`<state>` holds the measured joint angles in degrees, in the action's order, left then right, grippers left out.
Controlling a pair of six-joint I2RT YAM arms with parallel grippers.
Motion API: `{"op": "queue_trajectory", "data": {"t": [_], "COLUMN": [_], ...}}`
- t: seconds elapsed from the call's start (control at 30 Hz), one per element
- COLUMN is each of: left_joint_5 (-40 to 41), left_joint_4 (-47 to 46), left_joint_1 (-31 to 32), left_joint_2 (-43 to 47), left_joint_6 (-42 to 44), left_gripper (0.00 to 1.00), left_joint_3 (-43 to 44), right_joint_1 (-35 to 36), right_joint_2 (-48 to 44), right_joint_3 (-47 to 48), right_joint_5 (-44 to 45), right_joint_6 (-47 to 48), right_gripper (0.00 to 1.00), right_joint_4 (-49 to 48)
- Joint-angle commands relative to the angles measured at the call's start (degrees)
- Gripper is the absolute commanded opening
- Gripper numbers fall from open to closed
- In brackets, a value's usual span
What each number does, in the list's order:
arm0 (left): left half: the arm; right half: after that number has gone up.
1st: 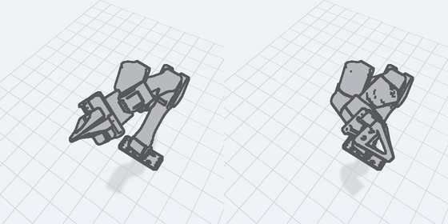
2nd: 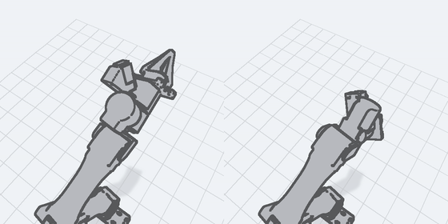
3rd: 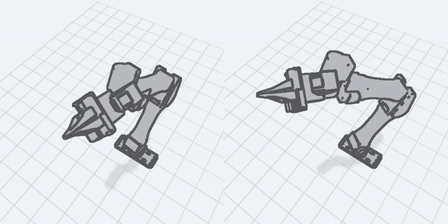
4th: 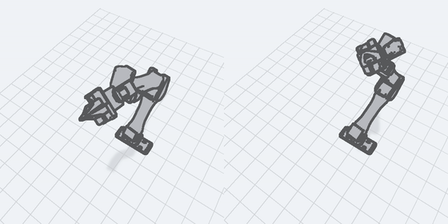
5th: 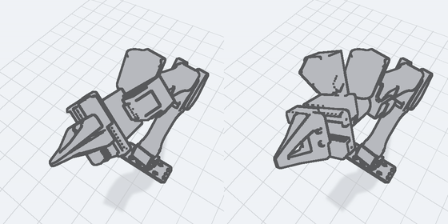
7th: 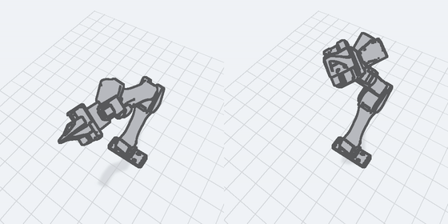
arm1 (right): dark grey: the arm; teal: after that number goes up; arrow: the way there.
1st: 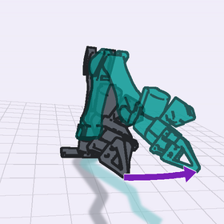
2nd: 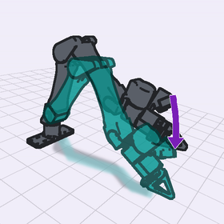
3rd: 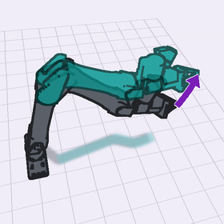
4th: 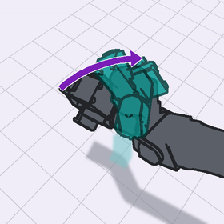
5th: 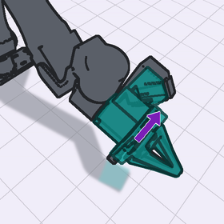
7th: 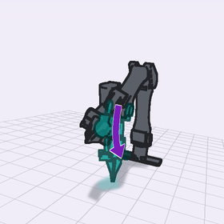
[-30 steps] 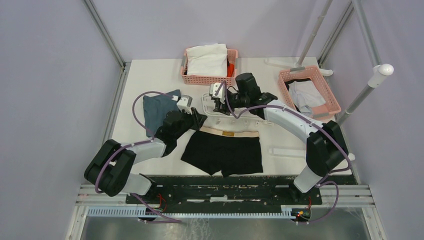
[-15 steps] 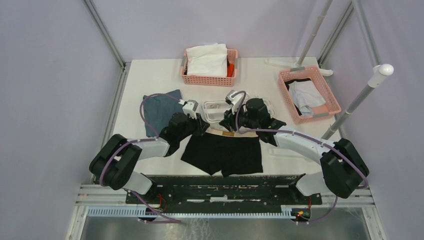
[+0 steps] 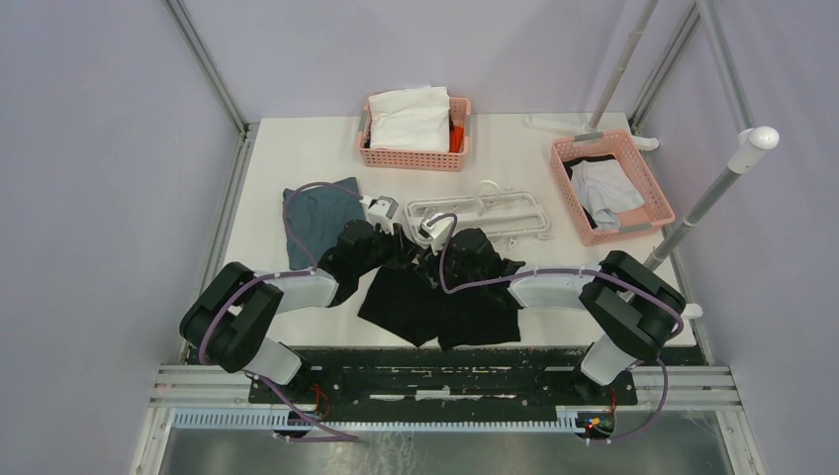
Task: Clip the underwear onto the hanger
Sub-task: Open the clamp at the hanger.
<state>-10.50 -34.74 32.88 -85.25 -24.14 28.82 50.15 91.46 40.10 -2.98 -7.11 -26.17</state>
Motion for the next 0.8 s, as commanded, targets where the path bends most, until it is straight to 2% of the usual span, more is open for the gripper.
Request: {"op": "queue_trajectory", "data": {"t": [0.0,0.2,0.37,0.47,0.77], "left_joint_5": [-3.8,-6.6,-7.5,-7.5,-7.3], "left_joint_4": [-1.9,-2.8,-4.0,-4.3,-5.0], "left_joint_1": [0.3,0.3,0.2,0.2,0.0], "left_joint_2": [2.1,3.0,4.1,4.6,4.4], "left_joint_6": [1.0,0.7,-0.3,-0.8,-2.7], "left_gripper": [0.03,0.03,0.03,0.03,0.03], "left_joint_3": [2.2,2.0,1.5,1.2,1.1], "right_joint_1": [0.2,0.1,0.0,0.0,0.0], "right_joint_2": [1.3,2.7,4.5,5.1,5.3], "right_joint_3": [-0.7,-2.7,-4.0,-5.1,-7.2], "right_joint_5": [2.2,2.4,0.4,0.4,-1.2], "right_joint_6": [5.2,9.7,9.7,8.6,6.1], "right_gripper": [0.56,0.57,0.55,0.49,0.23], "right_joint_4": [-9.5,-13.4,-18.8,-22.4,-27.6]}}
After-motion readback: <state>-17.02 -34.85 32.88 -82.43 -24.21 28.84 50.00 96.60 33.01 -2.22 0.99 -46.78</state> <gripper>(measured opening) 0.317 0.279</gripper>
